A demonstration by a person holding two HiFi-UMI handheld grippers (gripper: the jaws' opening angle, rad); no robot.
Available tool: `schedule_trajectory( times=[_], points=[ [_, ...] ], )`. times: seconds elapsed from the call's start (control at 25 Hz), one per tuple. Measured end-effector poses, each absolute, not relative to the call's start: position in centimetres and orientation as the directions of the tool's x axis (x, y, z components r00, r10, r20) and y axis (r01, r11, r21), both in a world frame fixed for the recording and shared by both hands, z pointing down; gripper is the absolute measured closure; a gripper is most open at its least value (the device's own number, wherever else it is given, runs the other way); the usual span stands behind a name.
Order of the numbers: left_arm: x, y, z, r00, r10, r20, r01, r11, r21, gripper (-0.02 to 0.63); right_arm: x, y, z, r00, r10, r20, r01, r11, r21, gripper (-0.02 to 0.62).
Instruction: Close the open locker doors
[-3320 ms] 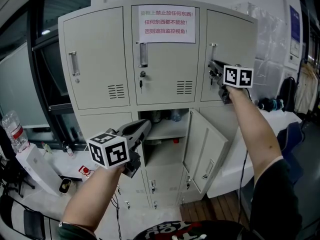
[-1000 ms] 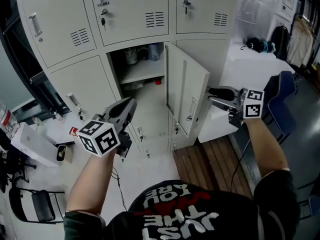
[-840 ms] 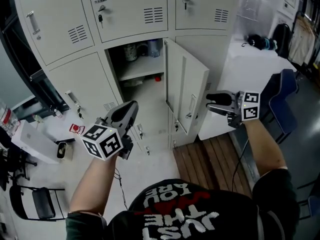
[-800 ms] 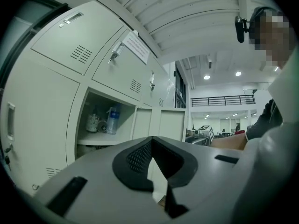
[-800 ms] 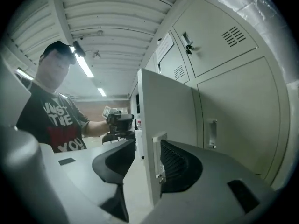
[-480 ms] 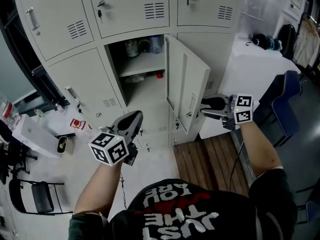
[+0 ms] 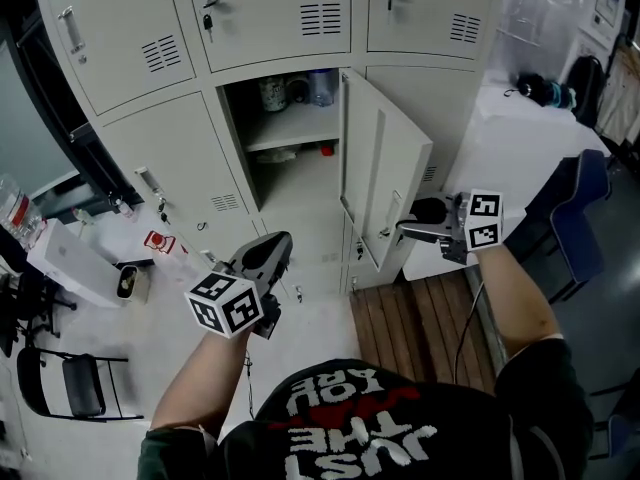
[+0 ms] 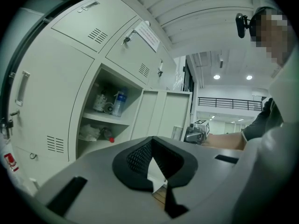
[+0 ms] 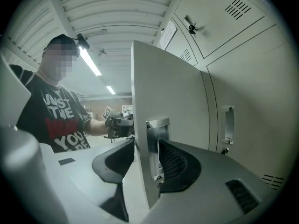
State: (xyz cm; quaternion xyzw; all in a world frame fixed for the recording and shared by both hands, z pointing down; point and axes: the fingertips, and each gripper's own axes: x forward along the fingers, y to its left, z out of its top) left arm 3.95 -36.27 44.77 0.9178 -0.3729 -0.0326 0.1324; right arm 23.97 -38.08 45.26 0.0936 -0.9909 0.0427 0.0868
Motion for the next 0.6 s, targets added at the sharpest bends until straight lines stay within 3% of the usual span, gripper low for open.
schedule_trajectory(
  times=[0.6],
  points=[
    [0.9,-35.8,44.9,0.709,-0.705,0.029,-0.682,-0.674,0.284,0.598,17.6,-36.3,45.3,-0.967,-0.075,0.242,-0.082,0.997,-0.016,0.408]
  ],
)
